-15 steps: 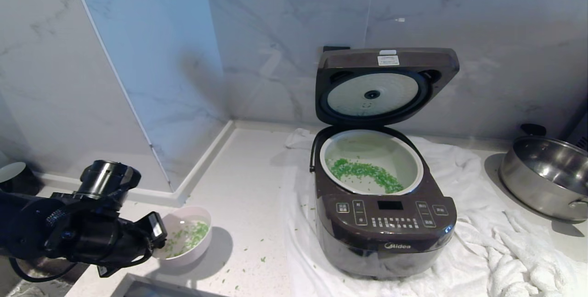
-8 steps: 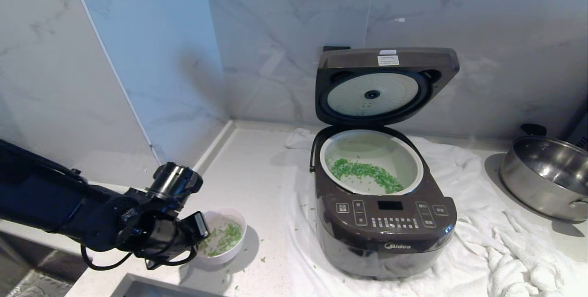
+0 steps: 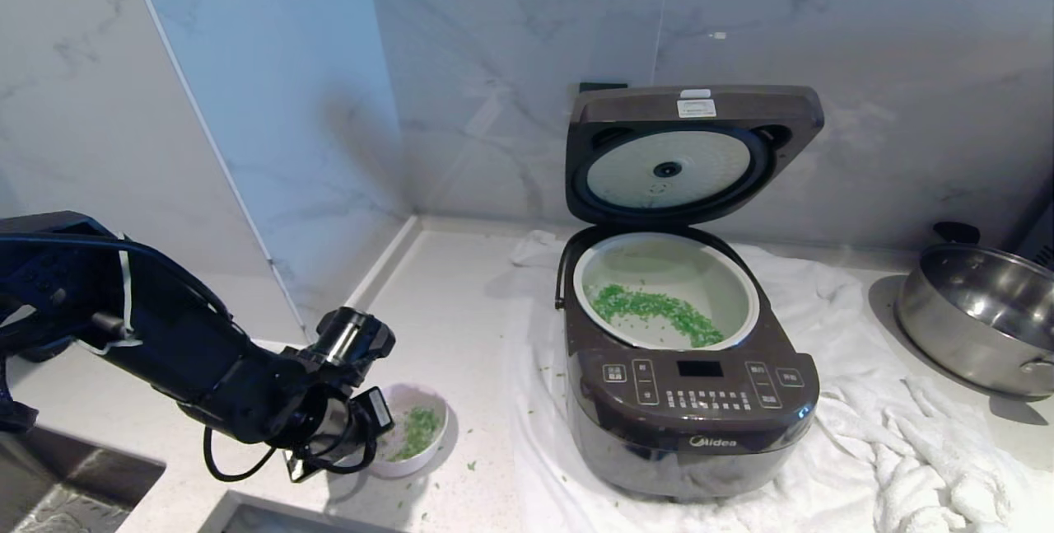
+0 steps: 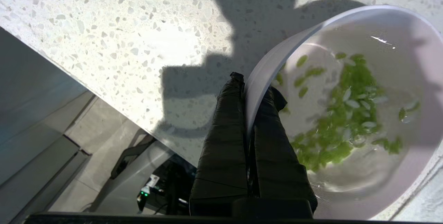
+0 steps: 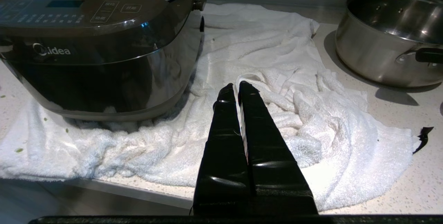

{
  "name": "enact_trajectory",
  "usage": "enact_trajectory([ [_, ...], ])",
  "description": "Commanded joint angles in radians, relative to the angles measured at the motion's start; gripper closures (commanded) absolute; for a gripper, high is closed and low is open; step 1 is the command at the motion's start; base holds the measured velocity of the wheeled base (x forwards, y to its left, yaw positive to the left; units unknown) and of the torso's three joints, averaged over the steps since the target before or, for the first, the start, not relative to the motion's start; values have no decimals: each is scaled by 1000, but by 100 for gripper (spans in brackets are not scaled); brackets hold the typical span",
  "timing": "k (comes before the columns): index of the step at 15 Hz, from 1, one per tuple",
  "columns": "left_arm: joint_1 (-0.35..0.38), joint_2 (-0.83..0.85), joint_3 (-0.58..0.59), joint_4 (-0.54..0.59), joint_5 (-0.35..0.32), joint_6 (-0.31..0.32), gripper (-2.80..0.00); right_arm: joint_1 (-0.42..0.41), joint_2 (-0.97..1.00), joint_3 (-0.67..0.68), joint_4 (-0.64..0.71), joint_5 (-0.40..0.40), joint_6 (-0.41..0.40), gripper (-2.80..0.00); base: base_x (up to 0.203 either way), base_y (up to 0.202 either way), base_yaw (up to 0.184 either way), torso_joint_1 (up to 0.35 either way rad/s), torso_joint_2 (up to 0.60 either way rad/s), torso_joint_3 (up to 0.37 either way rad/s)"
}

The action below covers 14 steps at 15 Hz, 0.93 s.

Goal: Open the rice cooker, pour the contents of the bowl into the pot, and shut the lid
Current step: Place the bowl on the table

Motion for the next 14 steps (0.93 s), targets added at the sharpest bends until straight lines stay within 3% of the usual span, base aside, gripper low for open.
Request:
enact_trajectory([
  [1, -1, 14, -5, 0, 1, -8, 0, 0, 0, 0, 0, 0, -1, 0, 0, 0, 0, 0, 0, 0],
  [2, 0, 15, -12, 0, 1, -9, -280, 1, 0, 0, 0, 0, -1, 0, 0, 0, 0, 0, 0, 0],
  [14, 12, -46, -5, 8, 2, -6, -280, -1, 0, 0, 0, 0, -1, 0, 0, 0, 0, 0, 0, 0],
])
